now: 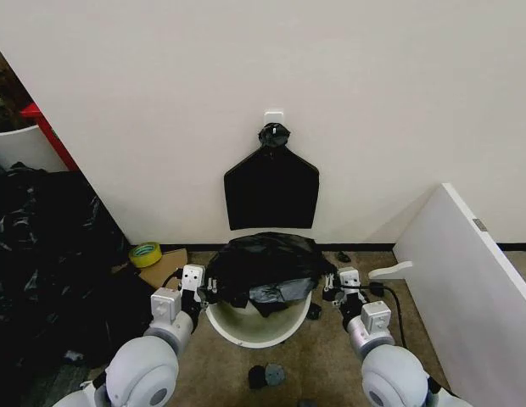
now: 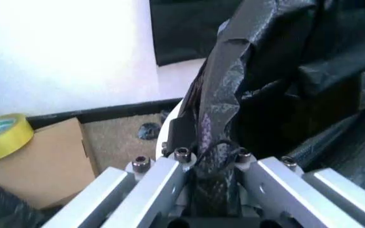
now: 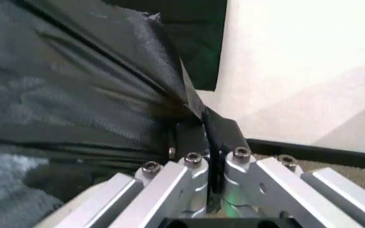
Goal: Place the garbage bag over the trash bin.
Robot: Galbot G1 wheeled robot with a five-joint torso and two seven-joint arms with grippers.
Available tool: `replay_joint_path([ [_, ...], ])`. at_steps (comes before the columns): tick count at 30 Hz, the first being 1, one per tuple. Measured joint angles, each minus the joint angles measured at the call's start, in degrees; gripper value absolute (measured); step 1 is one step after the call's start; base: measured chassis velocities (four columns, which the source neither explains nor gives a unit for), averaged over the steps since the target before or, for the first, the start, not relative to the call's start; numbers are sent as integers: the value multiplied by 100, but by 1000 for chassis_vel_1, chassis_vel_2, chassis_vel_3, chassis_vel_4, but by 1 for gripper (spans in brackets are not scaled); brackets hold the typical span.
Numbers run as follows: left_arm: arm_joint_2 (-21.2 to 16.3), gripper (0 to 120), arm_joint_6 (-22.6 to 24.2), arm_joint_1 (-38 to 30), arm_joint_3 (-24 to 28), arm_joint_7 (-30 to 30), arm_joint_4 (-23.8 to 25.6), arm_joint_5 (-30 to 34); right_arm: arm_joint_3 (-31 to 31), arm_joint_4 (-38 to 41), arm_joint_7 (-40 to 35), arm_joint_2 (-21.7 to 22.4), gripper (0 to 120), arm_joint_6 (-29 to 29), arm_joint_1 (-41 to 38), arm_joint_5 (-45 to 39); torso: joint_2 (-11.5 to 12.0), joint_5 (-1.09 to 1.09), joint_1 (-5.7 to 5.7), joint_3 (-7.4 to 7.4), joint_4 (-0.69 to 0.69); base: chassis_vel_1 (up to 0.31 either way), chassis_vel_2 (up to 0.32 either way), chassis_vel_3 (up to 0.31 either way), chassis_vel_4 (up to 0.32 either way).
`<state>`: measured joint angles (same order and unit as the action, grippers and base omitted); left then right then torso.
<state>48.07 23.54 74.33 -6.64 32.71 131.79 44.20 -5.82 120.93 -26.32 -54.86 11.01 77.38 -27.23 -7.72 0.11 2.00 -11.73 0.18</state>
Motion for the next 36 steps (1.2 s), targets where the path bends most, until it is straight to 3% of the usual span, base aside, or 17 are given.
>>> replay_joint_path([
  [7,97,1,-25,-235,-69,43,28,380,172,-39,204,30,0,-120,156,-128,0,0,0,0,1,0,0,0,0],
  [13,62,1,-25,-315,-89,76,72,550,268,-456,1076,-30,0,-914,148,364,0,0,0,0,0,0,0,0,0],
  [15,62,1,-25,-315,-89,76,72,550,268,-456,1076,-30,0,-914,148,364,0,0,0,0,0,0,0,0,0],
  [23,50,1,-27,-339,-91,83,52,558,40,-1008,1933,50,28,-1938,26,904,0,0,0,0,-2,0,0,0,0],
  [28,104,1,-27,-398,-101,99,-123,610,-428,-1470,2861,352,51,-2755,42,1112,0,1,0,0,0,0,0,0,0],
  [31,156,1,-27,-401,-130,108,-164,647,-459,-1441,2683,442,56,-2728,81,1343,0,0,0,0,0,0,0,0,0],
  [33,257,1,-27,-375,-163,131,-215,680,-387,-997,1839,621,68,-2269,240,1780,0,0,0,0,0,0,0,0,0],
  [36,296,1,-24,-390,-168,193,-295,703,-348,-550,1420,736,79,-2056,458,1823,0,0,0,0,0,0,0,0,0],
])
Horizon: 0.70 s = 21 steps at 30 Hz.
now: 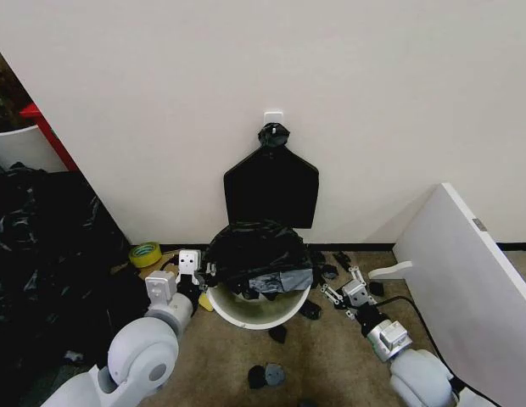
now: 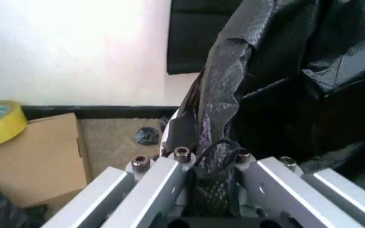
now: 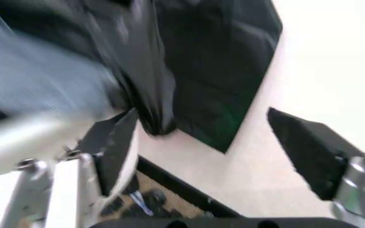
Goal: Place the garbage bag over the trash bin.
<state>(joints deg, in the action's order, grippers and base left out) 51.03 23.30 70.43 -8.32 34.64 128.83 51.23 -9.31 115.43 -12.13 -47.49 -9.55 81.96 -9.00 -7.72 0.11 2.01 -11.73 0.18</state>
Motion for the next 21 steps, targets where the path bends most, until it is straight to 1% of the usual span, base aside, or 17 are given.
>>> replay_joint_path([
  [1,0,1,0,0,0,0,0,0,0,0,0,0,79,0,0,0,0,0,0,0,0,0,0,0,0],
  [4,30,1,26,3,-14,70,-9,32,24,516,-131,92,91,6,208,9,0,-1,0,0,1,0,0,0,0],
  [5,41,1,32,-2,-17,79,-14,31,24,678,-128,100,96,-32,239,84,0,-1,0,0,-1,0,0,0,0],
  [6,48,1,35,-2,-25,74,-17,34,23,756,-121,100,98,-68,250,190,0,2,0,0,0,0,0,0,0],
  [7,62,1,37,5,-46,72,-16,35,-16,802,-65,101,99,-177,239,399,0,-2,0,0,-1,0,0,0,0],
  [8,62,1,37,5,-46,72,-16,35,-16,802,-65,101,99,-177,239,399,0,-2,0,0,-1,0,0,0,0],
  [11,69,1,38,-16,-84,79,-16,41,-74,799,267,101,100,-582,240,888,0,1,0,0,-1,0,0,0,0],
  [13,69,1,38,-23,-84,78,-16,43,-76,783,329,102,100,-643,245,955,0,0,0,0,-1,0,0,0,0],
  [17,57,1,39,-93,-83,79,-51,73,-73,618,773,141,100,-899,256,1268,0,0,0,0,0,0,0,0,0],
  [18,56,1,39,-107,-81,80,-57,86,-68,581,823,151,99,-903,246,1360,0,0,0,0,0,0,0,0,0],
  [19,57,1,38,-124,-80,83,-64,111,-54,533,861,161,95,-883,223,1536,0,0,0,0,0,0,0,0,0],
  [20,57,1,38,-124,-80,83,-64,111,-54,533,861,161,95,-883,223,1536,0,0,0,0,0,0,0,0,0],
  [21,63,1,39,-135,-79,90,-69,133,-44,504,875,164,90,-832,199,1709,0,0,0,0,0,0,0,0,0],
])
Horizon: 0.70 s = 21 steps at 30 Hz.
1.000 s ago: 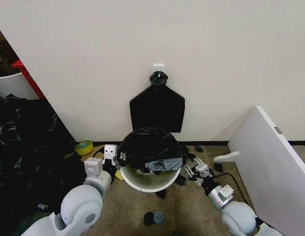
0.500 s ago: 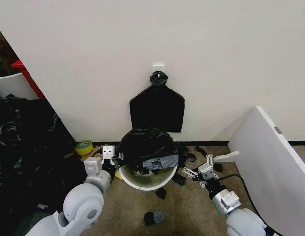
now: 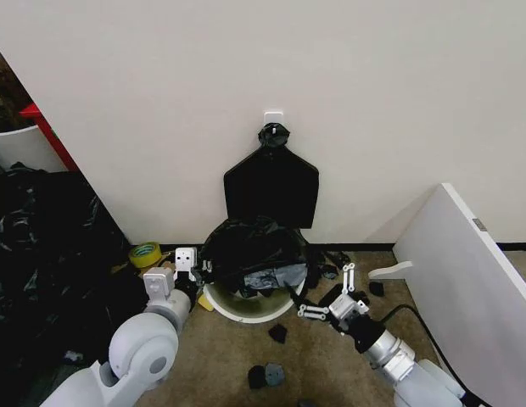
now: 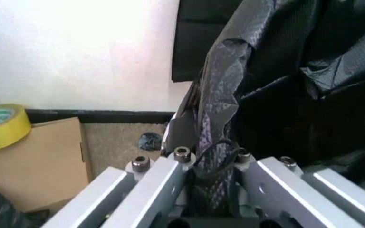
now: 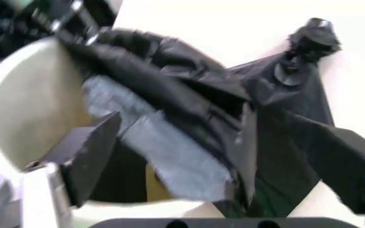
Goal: Place the garbage bag over the trash bin.
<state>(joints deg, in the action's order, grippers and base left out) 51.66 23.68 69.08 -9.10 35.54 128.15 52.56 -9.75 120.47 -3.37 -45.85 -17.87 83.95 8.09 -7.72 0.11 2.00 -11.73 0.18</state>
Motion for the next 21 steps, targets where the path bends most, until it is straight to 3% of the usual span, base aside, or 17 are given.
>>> replay_joint_path([
  [5,40,1,4,-7,30,13,-30,40,48,84,9,46,69,600,-96,650,0,0,0,0,0,0,0,0,0],
  [7,42,1,5,-6,34,13,-31,40,57,106,16,58,67,655,-111,677,0,0,0,0,0,0,0,0,0],
  [10,52,1,8,-7,44,18,-35,42,104,158,46,90,54,842,-185,765,0,0,0,0,-1,0,0,0,0],
  [21,74,1,24,-12,50,38,-39,49,136,72,63,84,21,761,-180,1006,0,0,0,0,0,0,0,0,0],
])
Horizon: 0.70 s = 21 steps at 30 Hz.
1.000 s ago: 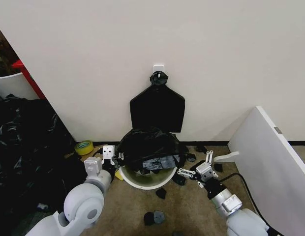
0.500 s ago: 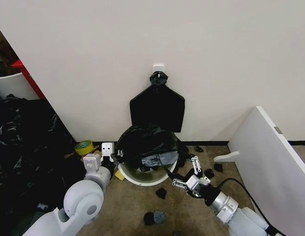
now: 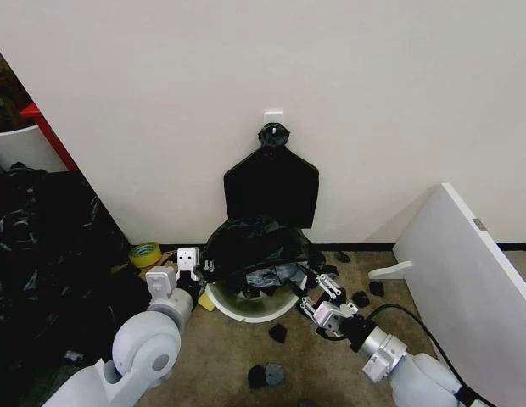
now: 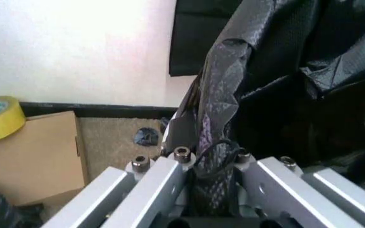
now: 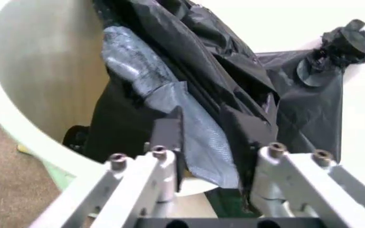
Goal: Place the garbage bag over the trash bin.
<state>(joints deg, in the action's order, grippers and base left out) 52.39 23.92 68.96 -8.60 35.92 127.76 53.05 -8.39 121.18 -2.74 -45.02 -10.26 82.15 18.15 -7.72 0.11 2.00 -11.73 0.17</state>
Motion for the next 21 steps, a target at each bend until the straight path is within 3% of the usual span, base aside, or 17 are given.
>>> replay_joint_path([
  [1,0,1,2,-3,0,3,-4,0,-10,0,12,13,19,-28,12,13,0,0,0,0,0,0,0,0,0],
  [16,-2,1,12,39,-51,30,83,0,-22,126,235,208,77,82,40,174,0,0,0,0,0,0,0,0,0],
  [18,2,1,12,54,-51,30,115,0,-20,118,240,172,75,156,19,250,0,0,0,0,0,0,0,0,0],
  [21,2,1,14,92,-48,36,171,-1,-9,107,206,108,63,266,-1,385,0,0,0,0,0,0,0,0,0],
])
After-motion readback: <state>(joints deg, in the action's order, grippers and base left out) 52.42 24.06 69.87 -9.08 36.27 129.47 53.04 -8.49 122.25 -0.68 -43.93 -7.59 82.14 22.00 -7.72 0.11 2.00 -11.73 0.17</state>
